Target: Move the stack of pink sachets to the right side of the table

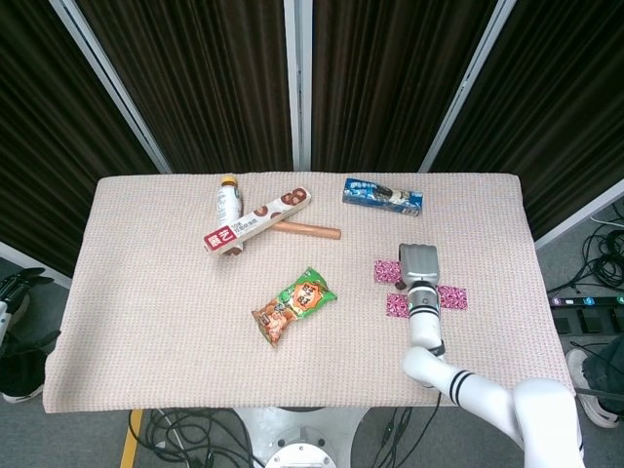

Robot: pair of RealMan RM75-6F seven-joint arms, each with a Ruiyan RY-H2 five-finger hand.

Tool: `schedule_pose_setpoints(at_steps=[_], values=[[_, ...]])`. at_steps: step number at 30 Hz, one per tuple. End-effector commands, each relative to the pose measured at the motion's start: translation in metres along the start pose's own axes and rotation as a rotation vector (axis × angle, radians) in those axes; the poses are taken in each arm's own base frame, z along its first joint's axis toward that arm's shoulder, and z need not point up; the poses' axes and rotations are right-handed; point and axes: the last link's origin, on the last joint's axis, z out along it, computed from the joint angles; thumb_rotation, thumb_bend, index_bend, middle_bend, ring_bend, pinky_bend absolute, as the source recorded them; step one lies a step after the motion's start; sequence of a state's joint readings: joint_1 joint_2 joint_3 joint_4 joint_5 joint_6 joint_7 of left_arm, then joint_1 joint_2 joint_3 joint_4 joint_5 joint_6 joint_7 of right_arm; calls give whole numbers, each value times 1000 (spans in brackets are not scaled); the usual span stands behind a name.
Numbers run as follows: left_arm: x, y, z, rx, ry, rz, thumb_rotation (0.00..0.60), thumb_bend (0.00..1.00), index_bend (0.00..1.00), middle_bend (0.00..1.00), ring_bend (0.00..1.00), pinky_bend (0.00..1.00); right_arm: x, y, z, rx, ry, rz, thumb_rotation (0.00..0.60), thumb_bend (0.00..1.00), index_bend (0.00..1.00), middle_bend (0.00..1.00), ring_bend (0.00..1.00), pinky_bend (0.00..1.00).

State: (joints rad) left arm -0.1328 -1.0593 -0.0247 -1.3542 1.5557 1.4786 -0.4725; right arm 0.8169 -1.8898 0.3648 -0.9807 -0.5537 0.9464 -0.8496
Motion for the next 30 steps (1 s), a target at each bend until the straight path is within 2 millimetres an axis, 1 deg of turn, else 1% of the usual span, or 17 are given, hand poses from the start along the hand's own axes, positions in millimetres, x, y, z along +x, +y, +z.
schedule_pose_setpoints(at_steps=[1, 3, 6, 10, 14, 19, 23, 25, 30], values=[[-1, 1, 0, 0, -2, 3, 600, 0, 312, 285, 234, 345, 7, 3, -4, 18, 26, 5, 567, 0, 459, 1000, 1000, 1000], [-1, 1, 0, 1, -3, 3, 600, 0, 312, 285, 234, 345, 14, 6, -9, 34, 44, 8, 571, 0, 459, 1000, 1000, 1000], [-3, 1, 2, 8, -4, 4, 600, 0, 312, 285, 234, 345, 20, 16, -19, 59, 62, 10, 569, 0, 458, 1000, 1000, 1000], [-6, 1, 4, 15, -8, 3, 600, 0, 312, 285, 234, 344, 26, 45, -36, 84, 82, -4, 572, 0, 458, 1000, 1000, 1000], [-10, 4, 4, 10, -19, -1, 600, 0, 313, 285, 234, 345, 26, 77, -47, 83, 83, -3, 569, 0, 459, 1000, 1000, 1000], [-16, 8, 4, 9, -36, 0, 600, 0, 312, 285, 234, 345, 16, 116, -55, 90, 49, 7, 570, 0, 459, 1000, 1000, 1000], [-21, 12, 4, 9, -46, -7, 600, 0, 312, 285, 234, 344, 5, 140, -53, 85, 16, 27, 571, 0, 459, 1000, 1000, 1000], [-23, 14, 4, 7, -52, -3, 600, 0, 312, 285, 234, 345, 0, 150, -52, 78, 9, 29, 571, 0, 459, 1000, 1000, 1000], [-26, 17, 3, 9, -58, 8, 600, 0, 312, 285, 234, 345, -8, 165, -49, 68, 5, 42, 572, 0, 460, 1000, 1000, 1000]])
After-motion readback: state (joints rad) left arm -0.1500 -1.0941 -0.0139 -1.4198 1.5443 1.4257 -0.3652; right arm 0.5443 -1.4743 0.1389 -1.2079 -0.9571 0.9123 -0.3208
